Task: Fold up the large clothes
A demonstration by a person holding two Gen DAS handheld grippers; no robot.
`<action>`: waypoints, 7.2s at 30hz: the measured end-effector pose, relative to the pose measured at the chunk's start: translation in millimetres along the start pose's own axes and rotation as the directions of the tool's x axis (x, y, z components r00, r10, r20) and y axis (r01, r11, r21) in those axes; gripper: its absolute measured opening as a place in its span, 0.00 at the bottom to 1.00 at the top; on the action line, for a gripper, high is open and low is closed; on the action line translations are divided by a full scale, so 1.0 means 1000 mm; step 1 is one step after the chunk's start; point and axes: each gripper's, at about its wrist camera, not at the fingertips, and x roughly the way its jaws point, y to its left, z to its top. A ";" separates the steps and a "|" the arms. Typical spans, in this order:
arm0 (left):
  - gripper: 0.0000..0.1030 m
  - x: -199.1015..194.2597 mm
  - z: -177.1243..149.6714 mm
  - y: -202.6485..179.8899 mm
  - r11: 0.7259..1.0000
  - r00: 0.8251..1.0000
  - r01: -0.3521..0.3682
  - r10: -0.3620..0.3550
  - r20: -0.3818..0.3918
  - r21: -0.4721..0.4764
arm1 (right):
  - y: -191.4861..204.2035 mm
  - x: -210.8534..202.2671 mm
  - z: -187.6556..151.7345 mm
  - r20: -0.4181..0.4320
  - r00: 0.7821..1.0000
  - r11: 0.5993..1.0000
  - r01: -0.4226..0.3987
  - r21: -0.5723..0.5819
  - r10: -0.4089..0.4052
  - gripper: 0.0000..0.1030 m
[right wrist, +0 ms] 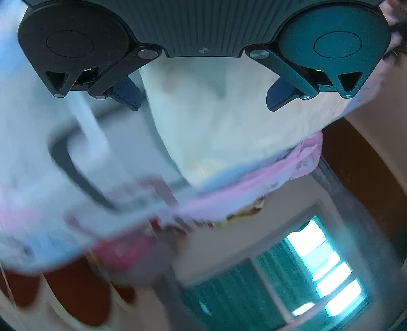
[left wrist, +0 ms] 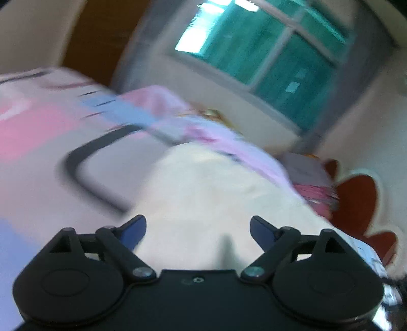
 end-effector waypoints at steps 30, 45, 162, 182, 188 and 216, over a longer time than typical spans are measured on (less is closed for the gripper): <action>0.22 0.045 -0.013 0.046 0.930 0.993 0.090 -0.114 -0.044 -0.356 | -0.028 0.036 -0.007 -0.011 0.999 0.960 -0.040 0.276 0.045 0.32; 0.19 -0.023 -0.004 -0.001 0.971 0.992 0.119 -0.125 -0.017 -0.209 | -0.025 -0.017 -0.006 -0.008 0.998 0.971 -0.054 0.233 0.057 0.23; 0.51 -0.185 -0.190 -0.098 0.888 0.996 0.073 -0.040 -0.082 0.454 | -0.002 -0.203 -0.170 0.123 0.987 0.846 0.154 -0.510 -0.105 0.31; 0.62 -0.252 -0.178 0.010 0.994 0.994 -0.106 0.107 -0.033 0.028 | 0.013 -0.208 -0.163 0.005 1.000 0.929 0.018 -0.370 -0.017 0.31; 0.61 -0.224 -0.177 0.052 0.945 0.994 0.034 -0.064 -0.083 -0.324 | 0.057 -0.191 -0.181 -0.057 0.995 0.913 -0.095 -0.396 0.079 0.30; 0.17 -0.197 -0.137 0.010 0.964 0.963 0.265 -0.267 -0.039 -0.035 | 0.088 -0.174 -0.220 -0.136 0.991 0.943 -0.042 -0.331 -0.004 0.05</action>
